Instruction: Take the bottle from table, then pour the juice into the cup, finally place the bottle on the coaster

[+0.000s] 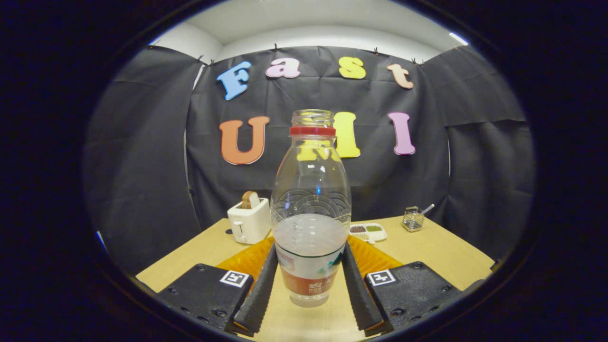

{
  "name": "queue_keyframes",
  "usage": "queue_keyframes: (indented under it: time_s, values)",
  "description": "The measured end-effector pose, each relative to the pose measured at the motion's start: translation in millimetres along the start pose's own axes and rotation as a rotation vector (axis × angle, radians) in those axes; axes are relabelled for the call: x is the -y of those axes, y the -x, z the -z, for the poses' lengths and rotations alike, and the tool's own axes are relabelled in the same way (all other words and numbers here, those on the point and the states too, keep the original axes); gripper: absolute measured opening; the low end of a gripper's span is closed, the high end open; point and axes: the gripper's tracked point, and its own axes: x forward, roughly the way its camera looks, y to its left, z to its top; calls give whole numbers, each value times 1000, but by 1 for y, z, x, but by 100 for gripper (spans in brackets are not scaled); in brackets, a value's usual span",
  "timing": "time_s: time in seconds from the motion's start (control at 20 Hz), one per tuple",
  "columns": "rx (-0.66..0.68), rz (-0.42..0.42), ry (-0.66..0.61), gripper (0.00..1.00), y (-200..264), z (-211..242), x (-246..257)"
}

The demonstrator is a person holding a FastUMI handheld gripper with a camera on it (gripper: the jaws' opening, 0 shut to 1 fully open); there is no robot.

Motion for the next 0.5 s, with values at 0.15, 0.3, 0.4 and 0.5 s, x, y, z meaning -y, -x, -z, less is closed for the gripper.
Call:
queue_keyframes:
  time_s: [0.15,0.3,0.4,0.5]
  values:
    - [-52,-10,6,76,-26,28,-2]
    - [-87,-15,19,76,-47,51,-4]
    - [-98,-3,36,77,-58,64,-3]
    - [-124,-10,41,78,-70,81,-6]
